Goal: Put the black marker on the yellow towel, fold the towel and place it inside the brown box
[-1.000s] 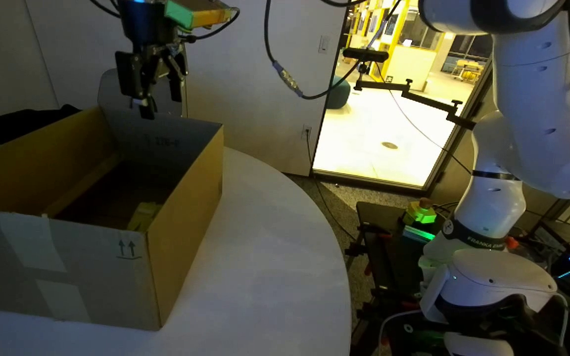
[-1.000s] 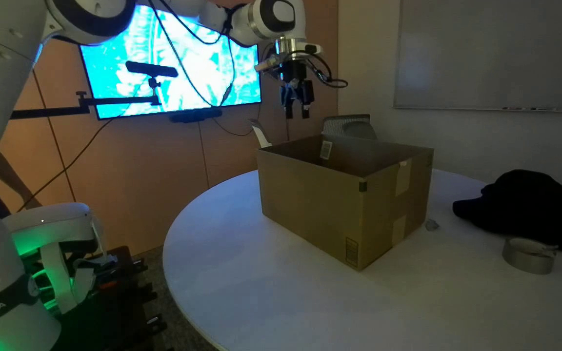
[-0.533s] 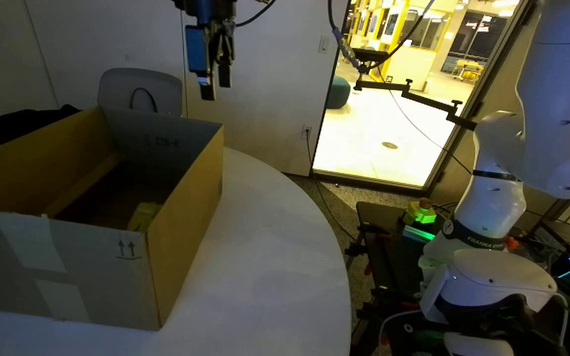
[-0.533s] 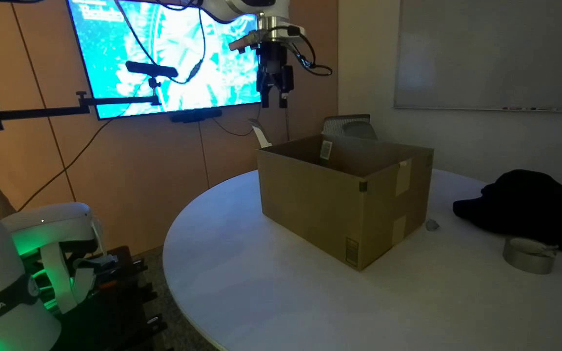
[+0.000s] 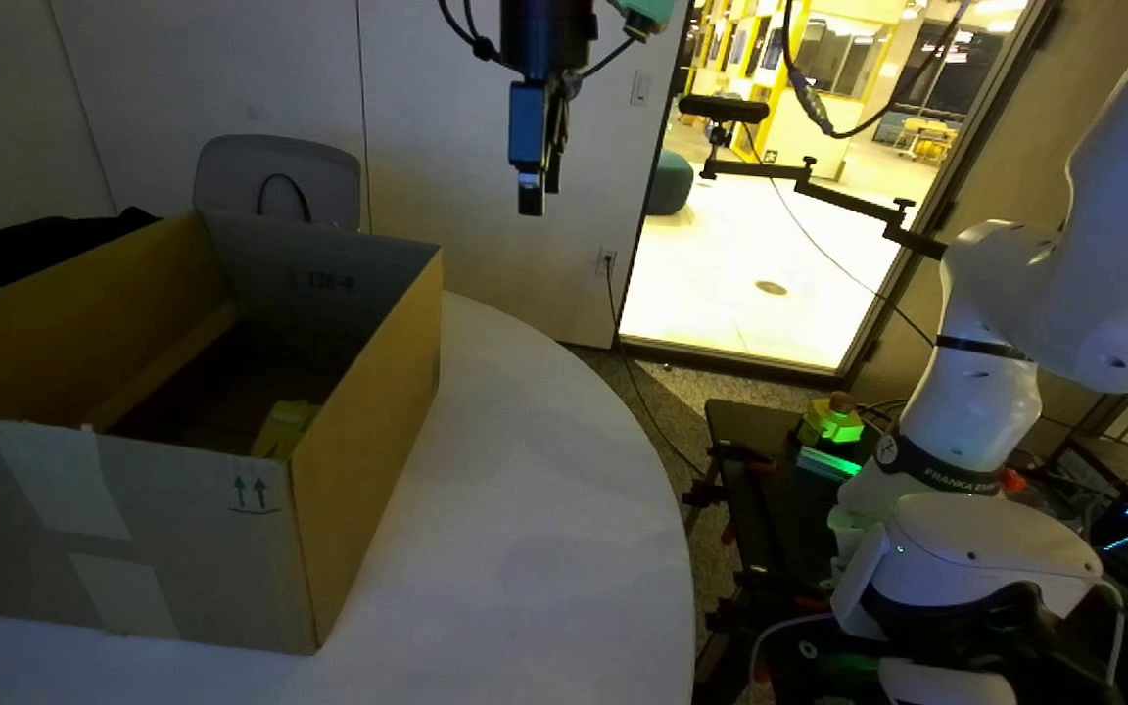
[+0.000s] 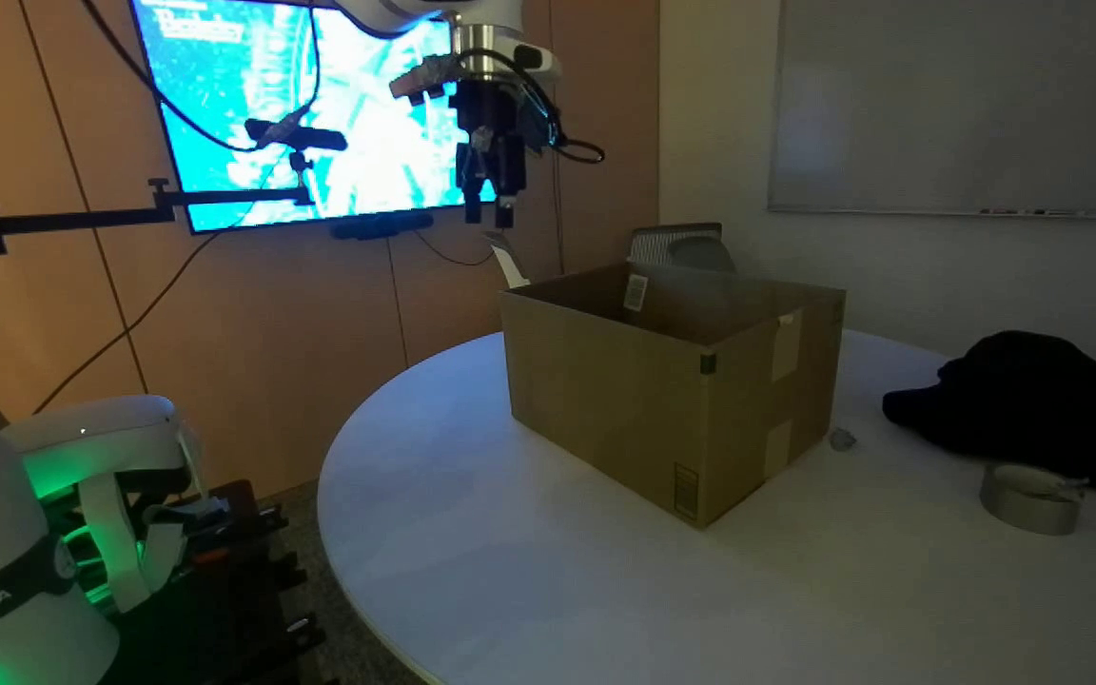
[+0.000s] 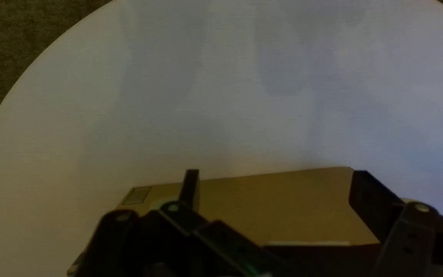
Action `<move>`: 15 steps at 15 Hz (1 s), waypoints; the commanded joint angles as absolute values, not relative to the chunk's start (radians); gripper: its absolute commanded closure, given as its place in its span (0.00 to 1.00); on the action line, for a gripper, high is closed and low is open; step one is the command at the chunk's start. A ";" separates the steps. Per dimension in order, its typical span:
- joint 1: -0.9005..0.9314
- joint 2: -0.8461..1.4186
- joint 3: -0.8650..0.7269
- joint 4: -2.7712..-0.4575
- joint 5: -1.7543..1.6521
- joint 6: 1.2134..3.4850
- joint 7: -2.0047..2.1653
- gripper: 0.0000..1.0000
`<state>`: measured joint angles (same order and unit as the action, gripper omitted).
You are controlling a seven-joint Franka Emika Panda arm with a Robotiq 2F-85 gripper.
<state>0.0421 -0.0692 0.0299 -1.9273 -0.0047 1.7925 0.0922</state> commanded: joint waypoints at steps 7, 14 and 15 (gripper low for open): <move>-0.015 -0.423 0.001 -2.546 -0.066 2.411 0.062 0.00; -0.047 -0.466 0.002 -2.712 -0.078 2.542 0.067 0.00; -0.047 -0.476 0.002 -2.719 -0.078 2.543 0.067 0.00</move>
